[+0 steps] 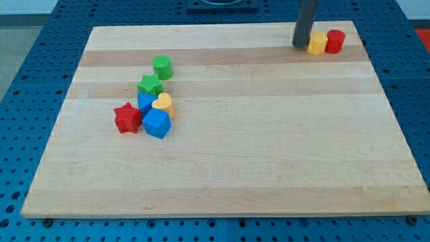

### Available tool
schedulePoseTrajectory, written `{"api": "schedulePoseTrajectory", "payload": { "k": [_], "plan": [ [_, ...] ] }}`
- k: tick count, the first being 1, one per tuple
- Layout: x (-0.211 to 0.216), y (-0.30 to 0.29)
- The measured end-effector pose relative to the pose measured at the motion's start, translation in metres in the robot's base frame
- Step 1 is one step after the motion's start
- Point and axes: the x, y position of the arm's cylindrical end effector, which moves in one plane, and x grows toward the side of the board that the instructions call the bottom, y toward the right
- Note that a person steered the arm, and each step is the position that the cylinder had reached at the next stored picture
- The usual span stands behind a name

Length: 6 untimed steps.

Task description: Point your arm between green star and yellow heart

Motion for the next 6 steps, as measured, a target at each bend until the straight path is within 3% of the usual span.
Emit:
{"api": "schedulePoseTrajectory", "payload": {
  "k": [1, 6],
  "plan": [
    [0.0, -0.004],
    [0.004, -0.226]
  ]
}}
